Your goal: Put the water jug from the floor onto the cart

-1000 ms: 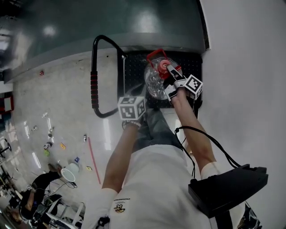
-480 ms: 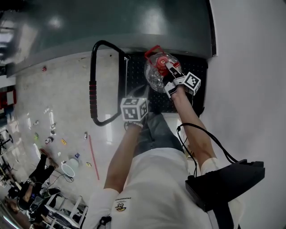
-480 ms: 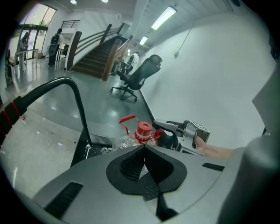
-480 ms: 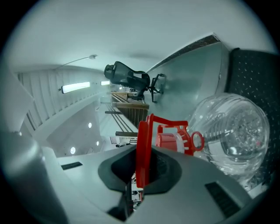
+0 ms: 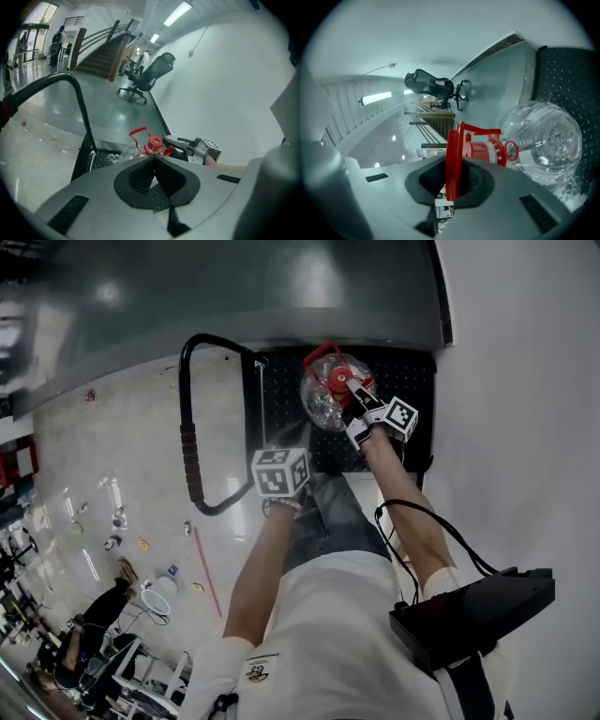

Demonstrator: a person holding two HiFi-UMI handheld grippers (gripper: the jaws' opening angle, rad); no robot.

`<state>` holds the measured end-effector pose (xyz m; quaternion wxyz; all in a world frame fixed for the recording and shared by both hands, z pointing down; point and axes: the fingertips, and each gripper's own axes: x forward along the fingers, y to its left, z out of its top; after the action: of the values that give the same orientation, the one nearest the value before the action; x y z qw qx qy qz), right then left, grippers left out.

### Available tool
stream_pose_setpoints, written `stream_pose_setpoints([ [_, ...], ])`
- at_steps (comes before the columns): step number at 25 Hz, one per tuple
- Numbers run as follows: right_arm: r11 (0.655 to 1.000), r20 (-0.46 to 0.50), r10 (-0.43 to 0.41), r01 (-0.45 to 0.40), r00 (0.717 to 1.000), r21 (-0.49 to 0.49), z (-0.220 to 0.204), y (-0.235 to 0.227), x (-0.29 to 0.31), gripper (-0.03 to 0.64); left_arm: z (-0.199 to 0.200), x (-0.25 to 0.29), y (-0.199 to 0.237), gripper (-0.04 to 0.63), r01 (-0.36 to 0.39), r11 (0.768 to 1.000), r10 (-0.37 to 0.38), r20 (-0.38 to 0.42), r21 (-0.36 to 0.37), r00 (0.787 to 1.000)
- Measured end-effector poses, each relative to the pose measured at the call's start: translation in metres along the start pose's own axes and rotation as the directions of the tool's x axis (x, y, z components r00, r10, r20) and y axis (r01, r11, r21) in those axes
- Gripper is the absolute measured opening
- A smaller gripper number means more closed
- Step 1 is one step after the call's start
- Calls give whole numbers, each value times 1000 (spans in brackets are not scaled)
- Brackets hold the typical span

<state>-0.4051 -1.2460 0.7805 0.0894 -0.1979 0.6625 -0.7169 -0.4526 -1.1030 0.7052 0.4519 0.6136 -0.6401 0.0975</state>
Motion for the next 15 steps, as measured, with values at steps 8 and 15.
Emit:
stream_pose_setpoints([
  [8,999,32,10,-11,999,32,0,-5,-12,31,-13,-1,-1,2,5,1000,-5,-32,-8,999],
  [15,999,-25,-38,38,999,-5,-14,-21,-31,31,-20,0,-6,2,33,999,-33,-41,7,999],
])
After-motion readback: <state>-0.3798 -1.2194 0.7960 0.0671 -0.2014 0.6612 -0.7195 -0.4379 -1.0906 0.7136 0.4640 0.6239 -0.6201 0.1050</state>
